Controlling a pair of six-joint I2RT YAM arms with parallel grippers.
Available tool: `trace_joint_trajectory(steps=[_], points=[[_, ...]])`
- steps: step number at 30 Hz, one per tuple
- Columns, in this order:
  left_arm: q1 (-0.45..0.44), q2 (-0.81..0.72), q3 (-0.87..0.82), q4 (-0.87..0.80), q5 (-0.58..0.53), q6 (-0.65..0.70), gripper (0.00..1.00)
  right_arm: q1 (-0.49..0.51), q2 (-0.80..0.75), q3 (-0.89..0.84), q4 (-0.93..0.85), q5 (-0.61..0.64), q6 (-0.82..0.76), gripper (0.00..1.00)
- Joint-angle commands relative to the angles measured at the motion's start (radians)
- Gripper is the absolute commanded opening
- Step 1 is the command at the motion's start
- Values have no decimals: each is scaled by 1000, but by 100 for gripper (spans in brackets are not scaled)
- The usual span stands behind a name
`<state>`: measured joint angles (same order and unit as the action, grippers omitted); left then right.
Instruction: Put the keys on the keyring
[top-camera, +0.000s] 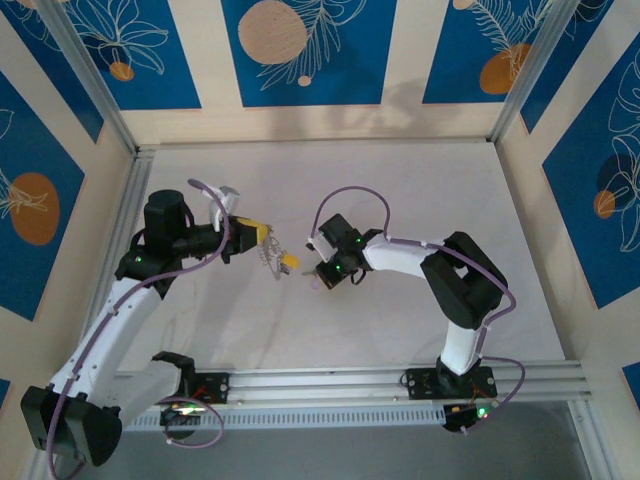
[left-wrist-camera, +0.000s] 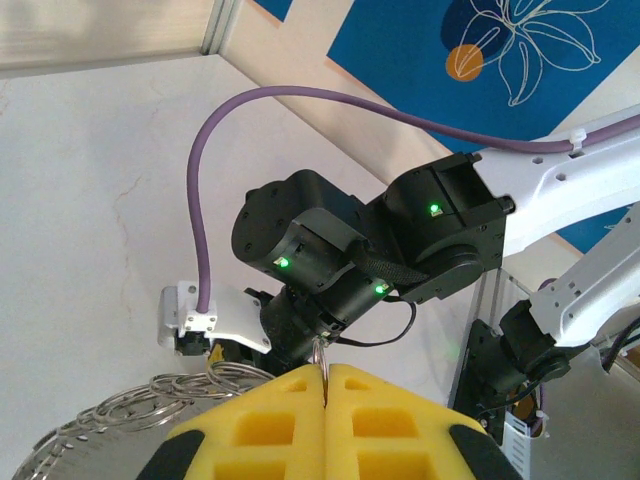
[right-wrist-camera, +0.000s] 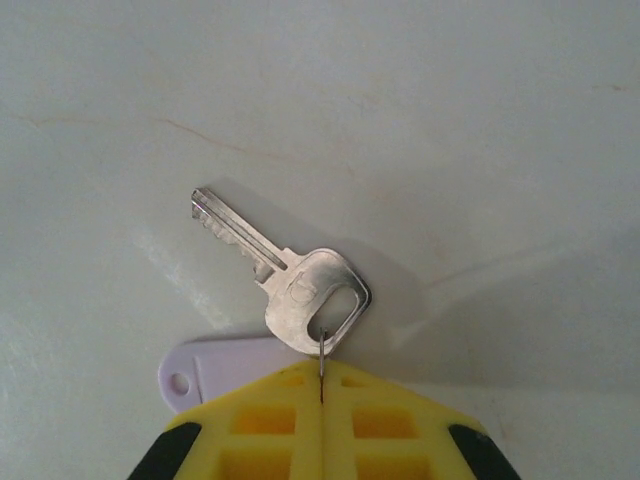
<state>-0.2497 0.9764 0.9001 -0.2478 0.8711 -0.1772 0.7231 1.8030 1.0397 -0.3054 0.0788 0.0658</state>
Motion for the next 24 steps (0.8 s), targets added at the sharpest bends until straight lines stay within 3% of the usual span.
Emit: trace_joint_trajectory(steps=[1, 9, 16, 24], points=[[15, -10, 28, 23, 31, 6, 0, 11, -46, -3, -1, 0, -17, 2], [13, -3, 47, -32, 0, 60, 0, 62, -309, -60, -28, -76, -68, 0], [-12, -10, 89, -137, -21, 169, 0, 153, -528, 5, -156, -127, -143, 0], [-98, -24, 204, -352, 49, 345, 0, 156, -687, 177, -287, -224, -143, 0]])
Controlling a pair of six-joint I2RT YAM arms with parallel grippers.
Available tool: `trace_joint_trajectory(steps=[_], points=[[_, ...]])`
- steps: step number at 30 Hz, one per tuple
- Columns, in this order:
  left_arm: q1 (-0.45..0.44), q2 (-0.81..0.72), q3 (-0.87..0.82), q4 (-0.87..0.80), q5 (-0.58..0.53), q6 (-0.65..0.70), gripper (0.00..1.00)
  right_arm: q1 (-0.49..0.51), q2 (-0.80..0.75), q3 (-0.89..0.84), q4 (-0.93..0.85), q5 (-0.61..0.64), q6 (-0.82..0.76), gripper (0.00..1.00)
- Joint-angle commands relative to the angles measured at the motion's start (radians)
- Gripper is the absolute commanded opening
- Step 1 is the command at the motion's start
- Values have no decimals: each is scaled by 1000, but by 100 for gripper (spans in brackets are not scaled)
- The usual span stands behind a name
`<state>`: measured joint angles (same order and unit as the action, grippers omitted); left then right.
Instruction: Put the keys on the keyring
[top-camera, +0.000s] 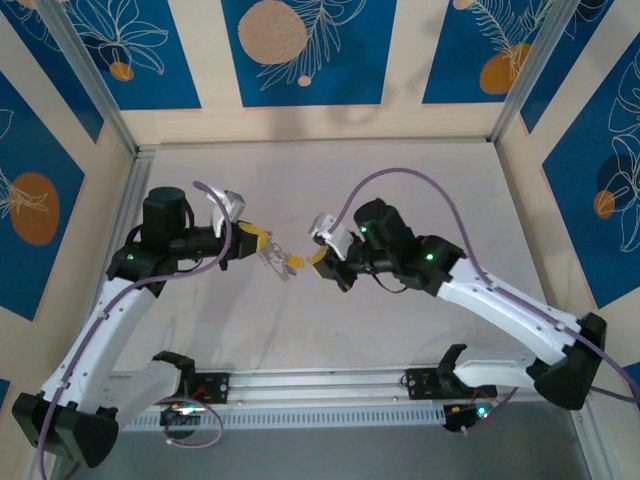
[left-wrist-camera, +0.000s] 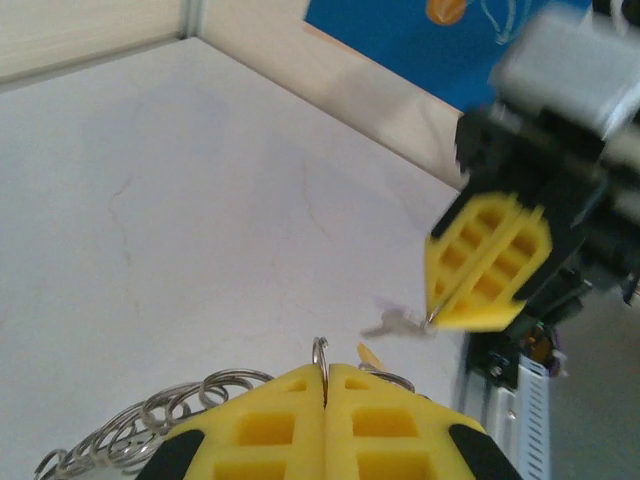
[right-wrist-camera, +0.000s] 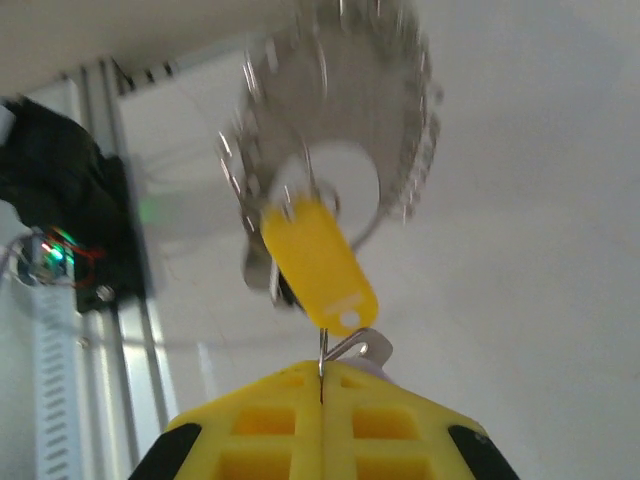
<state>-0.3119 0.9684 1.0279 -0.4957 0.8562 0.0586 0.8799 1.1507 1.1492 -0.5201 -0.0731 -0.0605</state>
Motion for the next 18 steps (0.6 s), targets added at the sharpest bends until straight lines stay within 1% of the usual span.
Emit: trace_joint_trajectory(steps=[1, 4, 7, 11, 18], points=[[-63, -2, 103, -155, 69, 140, 0, -2, -38, 92, -83, -85, -12, 0], [-150, 49, 173, -269, 65, 210, 0, -20, -13, 174, -131, -140, 3, 0], [-200, 81, 223, -343, 53, 243, 0, -41, 38, 238, -173, -212, 1, 0], [-213, 87, 243, -339, 75, 235, 0, -44, 63, 243, -154, -254, -9, 0], [-213, 111, 287, -362, 109, 244, 0, -41, 45, 247, -177, -304, -83, 0]])
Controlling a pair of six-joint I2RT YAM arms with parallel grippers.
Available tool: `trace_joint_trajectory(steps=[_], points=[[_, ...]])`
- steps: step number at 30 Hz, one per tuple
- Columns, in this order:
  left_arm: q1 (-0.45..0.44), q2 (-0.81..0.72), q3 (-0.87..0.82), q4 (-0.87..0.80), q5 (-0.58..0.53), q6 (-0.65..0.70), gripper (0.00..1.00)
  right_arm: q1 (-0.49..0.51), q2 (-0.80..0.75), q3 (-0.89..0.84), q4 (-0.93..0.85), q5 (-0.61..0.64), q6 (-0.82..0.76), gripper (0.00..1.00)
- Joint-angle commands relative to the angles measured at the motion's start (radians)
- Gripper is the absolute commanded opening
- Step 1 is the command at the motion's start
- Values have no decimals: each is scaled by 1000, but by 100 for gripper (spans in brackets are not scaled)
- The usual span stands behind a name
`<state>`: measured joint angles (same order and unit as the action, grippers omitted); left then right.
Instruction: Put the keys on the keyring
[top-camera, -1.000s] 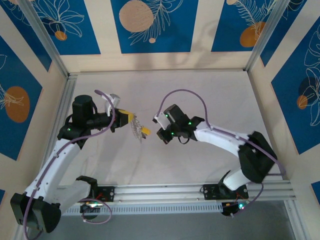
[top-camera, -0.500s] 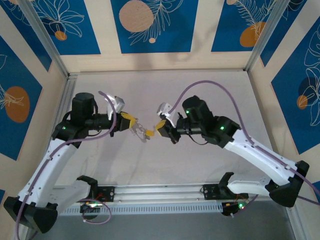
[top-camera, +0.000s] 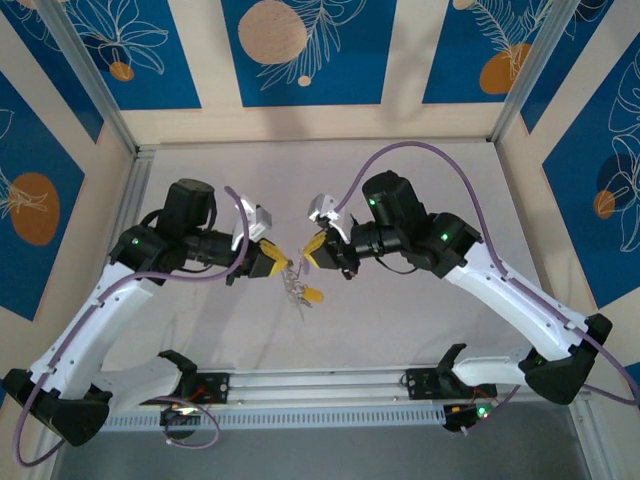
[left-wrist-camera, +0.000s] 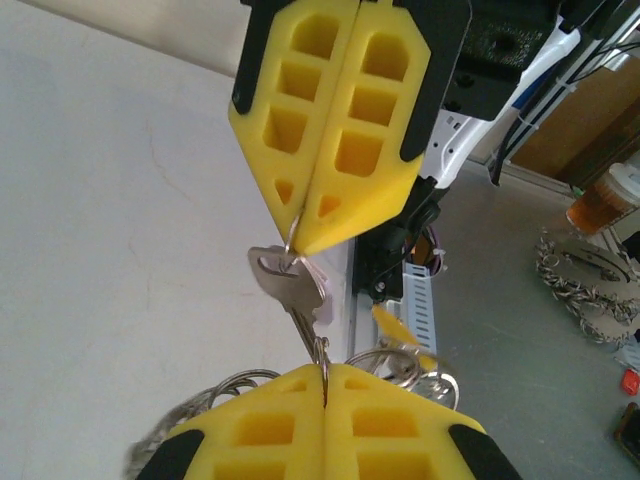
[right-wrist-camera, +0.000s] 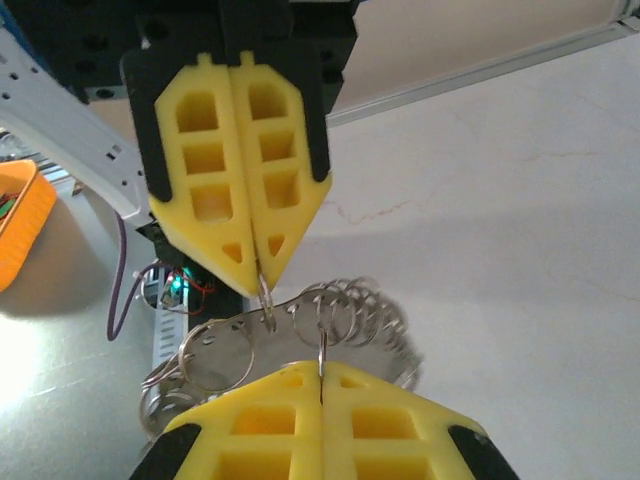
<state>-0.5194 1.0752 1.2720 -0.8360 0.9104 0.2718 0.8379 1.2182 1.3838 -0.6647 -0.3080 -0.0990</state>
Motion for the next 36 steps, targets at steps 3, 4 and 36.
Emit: trace_joint_trajectory(steps=[3, 4, 36], points=[[-6, 12, 47, -15, 53, 30, 0, -1, -17, 21, -49, -101, -56, 0], [-7, 15, 48, -14, 54, 31, 0, 0, -17, 20, -47, -105, -54, 0], [-31, 22, 80, -54, 50, 48, 0, -2, 12, 47, -52, -137, -50, 0]])
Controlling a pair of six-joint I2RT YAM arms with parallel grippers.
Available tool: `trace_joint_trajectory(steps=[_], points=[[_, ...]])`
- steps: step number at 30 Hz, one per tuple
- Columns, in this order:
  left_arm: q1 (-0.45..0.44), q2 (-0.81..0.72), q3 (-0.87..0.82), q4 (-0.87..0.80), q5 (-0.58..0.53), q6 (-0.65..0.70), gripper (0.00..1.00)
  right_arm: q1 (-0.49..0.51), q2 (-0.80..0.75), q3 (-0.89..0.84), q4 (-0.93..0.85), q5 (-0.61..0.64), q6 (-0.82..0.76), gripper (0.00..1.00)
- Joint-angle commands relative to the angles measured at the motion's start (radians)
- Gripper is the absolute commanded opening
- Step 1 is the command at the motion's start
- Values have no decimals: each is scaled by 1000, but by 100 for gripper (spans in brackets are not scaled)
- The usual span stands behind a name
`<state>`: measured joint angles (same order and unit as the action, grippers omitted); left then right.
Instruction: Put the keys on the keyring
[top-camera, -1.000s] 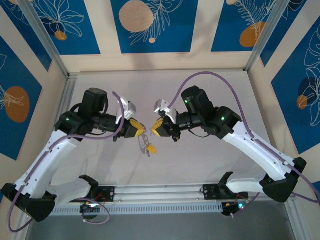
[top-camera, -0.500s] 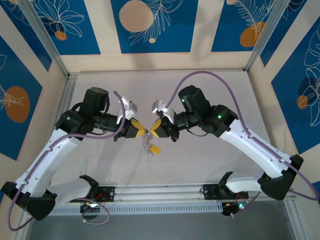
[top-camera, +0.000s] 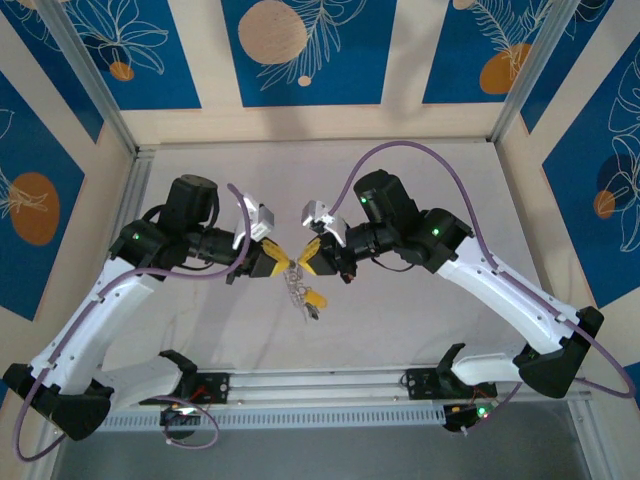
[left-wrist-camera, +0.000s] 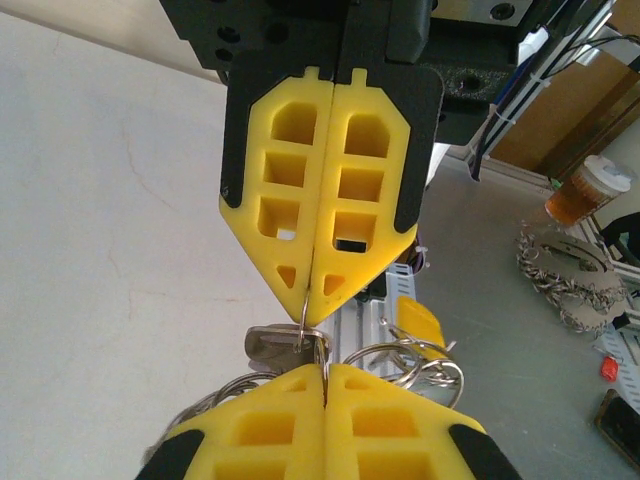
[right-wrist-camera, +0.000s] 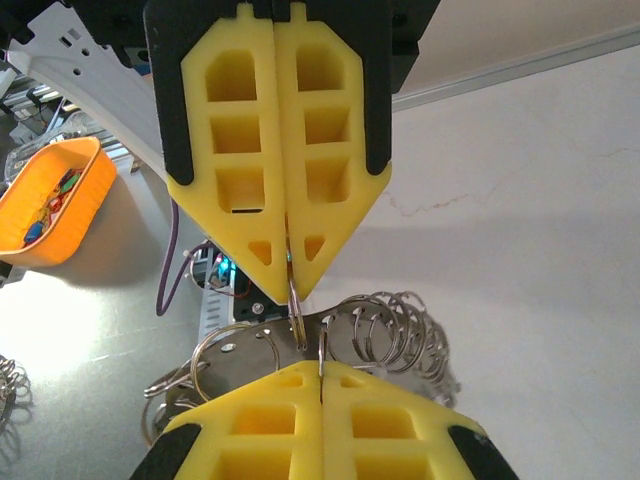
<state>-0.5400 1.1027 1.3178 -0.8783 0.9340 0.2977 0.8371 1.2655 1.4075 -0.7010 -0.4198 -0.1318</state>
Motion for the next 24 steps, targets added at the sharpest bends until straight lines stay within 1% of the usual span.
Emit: trace_joint_trajectory(steps=[1, 6, 24], points=[[-12, -7, 33, -11, 25, 21, 0, -1, -43, 20, -16, -25, -20, 0], [-16, -9, 29, 0, 33, 6, 0, -1, -72, 2, -14, -30, -35, 0], [-31, -10, 38, 4, 34, 2, 0, 10, -31, 3, 11, -50, -45, 0]])
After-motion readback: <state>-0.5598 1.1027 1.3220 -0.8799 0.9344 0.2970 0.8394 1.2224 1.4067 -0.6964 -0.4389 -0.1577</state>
